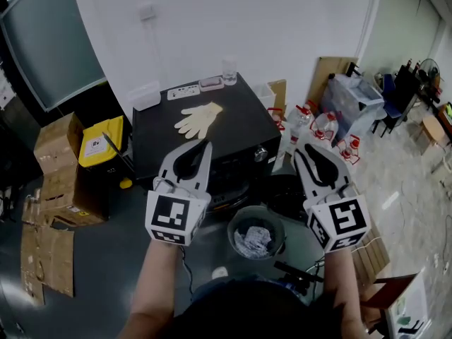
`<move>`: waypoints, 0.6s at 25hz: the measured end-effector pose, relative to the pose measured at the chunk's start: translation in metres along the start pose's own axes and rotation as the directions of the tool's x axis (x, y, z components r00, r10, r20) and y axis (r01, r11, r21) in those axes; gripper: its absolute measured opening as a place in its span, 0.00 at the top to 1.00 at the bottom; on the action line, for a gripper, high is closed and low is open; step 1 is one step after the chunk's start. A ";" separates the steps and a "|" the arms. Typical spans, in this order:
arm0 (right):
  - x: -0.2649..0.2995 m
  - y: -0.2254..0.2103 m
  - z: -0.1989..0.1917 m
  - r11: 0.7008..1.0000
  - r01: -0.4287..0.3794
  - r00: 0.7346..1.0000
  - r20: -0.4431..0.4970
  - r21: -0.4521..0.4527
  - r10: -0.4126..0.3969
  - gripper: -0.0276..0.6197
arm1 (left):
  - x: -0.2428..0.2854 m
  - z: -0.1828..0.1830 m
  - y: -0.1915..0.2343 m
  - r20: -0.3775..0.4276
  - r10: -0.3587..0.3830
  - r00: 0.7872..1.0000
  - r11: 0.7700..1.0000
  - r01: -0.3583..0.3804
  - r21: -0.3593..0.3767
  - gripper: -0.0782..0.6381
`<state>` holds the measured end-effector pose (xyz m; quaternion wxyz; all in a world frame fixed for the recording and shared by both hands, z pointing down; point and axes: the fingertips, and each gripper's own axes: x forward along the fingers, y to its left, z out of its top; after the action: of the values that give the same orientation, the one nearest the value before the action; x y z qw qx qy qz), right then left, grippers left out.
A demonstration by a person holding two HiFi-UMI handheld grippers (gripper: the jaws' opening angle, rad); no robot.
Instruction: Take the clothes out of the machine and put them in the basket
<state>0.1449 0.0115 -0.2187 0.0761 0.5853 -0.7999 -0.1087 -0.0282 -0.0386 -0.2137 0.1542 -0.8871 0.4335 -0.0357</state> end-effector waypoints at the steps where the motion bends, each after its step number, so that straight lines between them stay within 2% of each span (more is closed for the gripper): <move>1: -0.001 0.002 0.006 1.000 0.004 1.000 0.016 -0.020 -0.004 0.85 | 0.000 0.004 0.000 0.006 0.001 1.000 1.000 -0.001 0.014 0.89; 4: -0.005 0.006 0.022 0.998 0.016 0.998 0.065 -0.053 -0.013 0.95 | 0.000 0.015 0.005 0.033 0.018 0.999 1.000 -0.018 0.006 0.89; 11: 0.000 0.012 0.036 0.998 0.010 0.996 0.090 -0.062 -0.004 0.95 | 0.002 0.033 0.017 0.090 0.071 0.993 0.997 -0.069 -0.018 0.89; 15: -0.001 0.013 0.036 0.998 0.022 0.996 0.089 -0.066 -0.016 0.95 | 0.002 0.035 0.013 0.101 0.083 0.991 0.996 -0.084 0.012 0.89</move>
<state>0.1243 0.0190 -0.2498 0.0593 0.5846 -0.7928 -0.1618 -0.0301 -0.0388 -0.2514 0.1845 -0.8675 0.4617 0.0122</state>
